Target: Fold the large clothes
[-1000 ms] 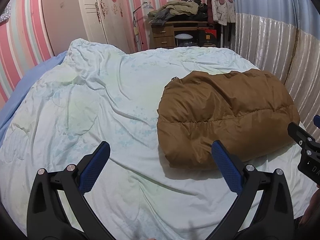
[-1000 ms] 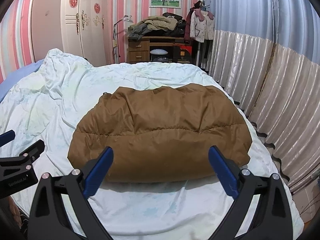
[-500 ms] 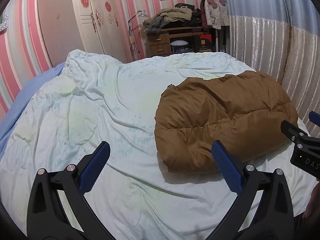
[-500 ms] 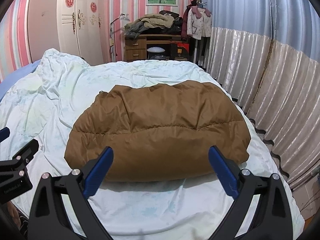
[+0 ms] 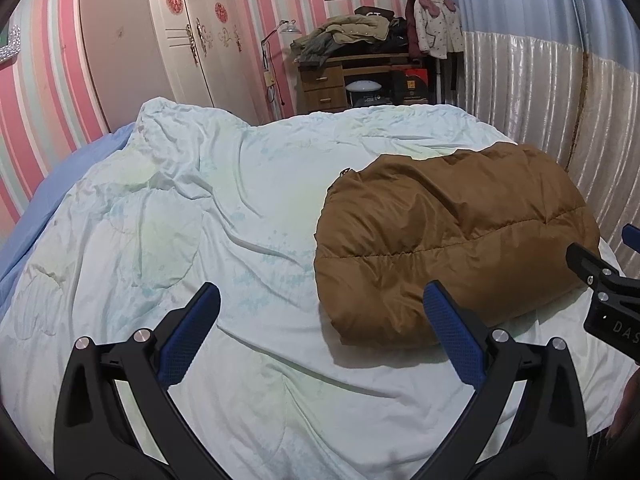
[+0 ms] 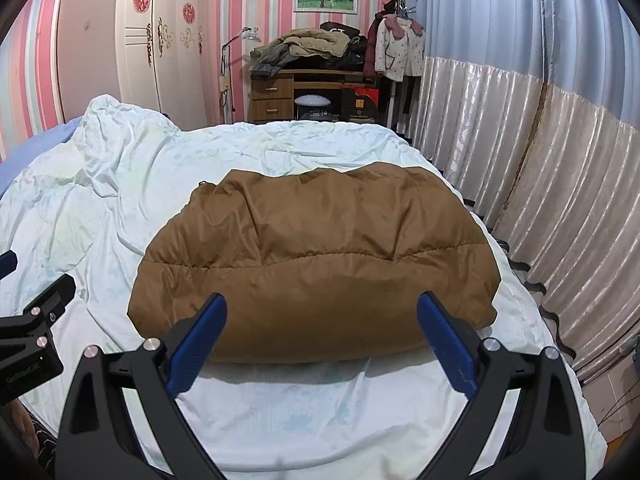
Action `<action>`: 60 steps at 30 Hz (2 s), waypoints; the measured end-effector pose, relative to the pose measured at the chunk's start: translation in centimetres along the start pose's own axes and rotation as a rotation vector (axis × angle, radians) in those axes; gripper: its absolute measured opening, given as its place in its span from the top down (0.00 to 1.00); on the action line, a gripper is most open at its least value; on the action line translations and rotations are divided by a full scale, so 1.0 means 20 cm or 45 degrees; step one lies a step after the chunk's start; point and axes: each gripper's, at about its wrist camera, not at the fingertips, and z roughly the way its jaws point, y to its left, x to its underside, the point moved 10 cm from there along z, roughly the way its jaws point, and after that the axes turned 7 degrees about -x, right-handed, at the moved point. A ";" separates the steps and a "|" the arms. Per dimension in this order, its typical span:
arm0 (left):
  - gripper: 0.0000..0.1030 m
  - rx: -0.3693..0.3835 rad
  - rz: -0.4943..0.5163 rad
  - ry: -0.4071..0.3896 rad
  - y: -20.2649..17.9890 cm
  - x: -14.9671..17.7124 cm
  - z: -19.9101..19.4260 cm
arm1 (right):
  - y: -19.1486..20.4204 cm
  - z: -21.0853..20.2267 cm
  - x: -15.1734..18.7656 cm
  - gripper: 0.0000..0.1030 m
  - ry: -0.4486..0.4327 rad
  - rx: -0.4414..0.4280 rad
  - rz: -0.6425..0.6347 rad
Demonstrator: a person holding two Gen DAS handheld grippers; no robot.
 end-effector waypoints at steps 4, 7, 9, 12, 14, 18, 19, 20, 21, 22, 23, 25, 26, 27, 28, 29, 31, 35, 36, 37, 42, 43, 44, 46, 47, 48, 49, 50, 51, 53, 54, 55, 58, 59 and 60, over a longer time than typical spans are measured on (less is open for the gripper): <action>0.03 -0.002 0.007 0.003 0.00 0.00 0.00 | 0.00 0.00 0.00 0.07 -0.001 -0.001 0.001; 0.03 -0.006 0.009 0.005 0.00 0.00 0.01 | 0.00 0.00 0.00 0.07 -0.003 -0.003 0.000; 0.03 -0.008 0.007 0.007 0.00 0.01 0.01 | 0.00 0.00 0.00 0.07 -0.002 -0.003 0.000; 0.03 -0.015 0.006 0.009 0.00 0.01 0.01 | 0.00 0.00 0.00 0.07 -0.001 -0.004 0.000; 0.03 -0.015 0.004 0.012 0.00 0.01 0.01 | -0.01 0.00 0.00 0.07 -0.002 -0.003 -0.001; 0.03 -0.020 0.003 0.014 0.00 0.01 0.01 | -0.01 0.00 -0.01 0.07 -0.006 -0.007 0.000; 0.03 -0.019 0.002 0.013 0.00 0.01 0.01 | -0.01 0.00 -0.01 0.07 -0.008 -0.007 0.000; 0.03 -0.020 0.002 0.014 0.00 0.01 0.01 | -0.01 0.00 -0.01 0.07 -0.006 -0.007 -0.001; 0.03 -0.020 0.002 0.015 0.00 0.01 0.01 | -0.01 0.00 -0.01 0.07 -0.006 -0.007 -0.001; 0.03 -0.021 0.000 0.016 0.01 0.01 0.01 | -0.01 0.00 -0.01 0.07 -0.006 -0.008 -0.001; 0.03 -0.022 -0.001 0.017 0.01 0.01 0.02 | -0.01 0.00 -0.01 0.07 -0.007 -0.008 -0.001; 0.03 -0.023 -0.003 0.020 0.01 0.02 0.02 | -0.01 0.00 -0.01 0.07 -0.006 -0.007 -0.001; 0.03 -0.023 -0.002 0.020 0.01 0.02 0.02 | -0.01 0.00 -0.01 0.07 -0.007 -0.007 -0.001; 0.03 -0.024 -0.001 0.020 0.01 0.02 0.02 | -0.01 0.00 -0.01 0.07 -0.006 -0.007 -0.001; 0.03 -0.024 0.001 0.020 0.01 0.02 0.02 | -0.01 0.00 -0.01 0.07 -0.006 -0.007 0.000; 0.03 -0.024 0.002 0.020 0.01 0.02 0.02 | -0.01 0.00 -0.01 0.07 -0.005 -0.007 -0.001; 0.03 -0.026 0.001 0.023 0.01 0.02 0.02 | -0.01 0.00 -0.01 0.07 -0.006 -0.007 0.000; 0.03 -0.026 -0.003 0.025 0.01 0.02 0.02 | -0.01 0.00 -0.01 0.07 -0.008 -0.007 0.000; 0.03 -0.027 -0.002 0.024 0.01 0.02 0.02 | -0.01 0.00 -0.02 0.07 -0.009 -0.008 -0.001; 0.03 -0.027 -0.002 0.024 0.01 0.02 0.03 | -0.01 0.00 -0.02 0.07 -0.010 -0.007 -0.001; 0.03 -0.030 -0.002 0.026 0.02 0.02 0.03 | -0.01 0.00 -0.02 0.07 -0.009 -0.008 -0.001; 0.03 -0.031 -0.003 0.026 0.02 0.02 0.03 | -0.01 0.00 -0.02 0.07 -0.010 -0.008 -0.001; 0.03 -0.031 -0.003 0.027 0.02 0.02 0.03 | -0.01 0.00 -0.02 0.07 -0.009 -0.009 -0.001; 0.03 -0.032 -0.004 0.029 0.02 0.02 0.03 | -0.01 0.00 -0.02 0.07 -0.009 -0.008 -0.002; 0.03 -0.032 -0.004 0.030 0.02 0.02 0.03 | -0.01 0.00 -0.02 0.07 -0.008 -0.008 -0.002; 0.03 -0.034 -0.004 0.030 0.02 0.02 0.03 | -0.01 -0.01 -0.02 0.07 -0.008 -0.007 -0.001; 0.03 -0.035 -0.004 0.030 0.02 0.02 0.03 | -0.01 -0.01 -0.02 0.07 -0.009 -0.007 -0.001; 0.03 -0.037 -0.005 0.031 0.02 0.02 0.03 | -0.01 -0.01 -0.02 0.07 -0.010 -0.007 -0.002; 0.03 -0.037 -0.006 0.032 0.02 0.02 0.03 | -0.01 -0.01 -0.02 0.07 -0.010 -0.007 -0.002; 0.03 -0.039 -0.006 0.035 0.02 0.02 0.03 | -0.01 0.00 -0.02 0.07 -0.009 -0.007 -0.001; 0.03 -0.039 -0.006 0.037 0.02 0.02 0.03 | -0.01 -0.01 -0.02 0.07 -0.009 -0.007 -0.002; 0.03 -0.041 -0.006 0.038 0.02 0.03 0.03 | -0.01 0.00 -0.02 0.07 -0.007 -0.007 -0.002; 0.03 -0.041 -0.005 0.041 0.02 0.03 0.04 | -0.01 -0.01 -0.03 0.07 -0.008 -0.006 -0.002; 0.03 -0.041 -0.005 0.041 0.02 0.03 0.04 | -0.01 -0.01 -0.02 0.07 -0.009 -0.006 -0.002; 0.03 -0.041 -0.005 0.041 0.02 0.03 0.04 | -0.01 -0.01 -0.02 0.07 -0.009 -0.007 -0.002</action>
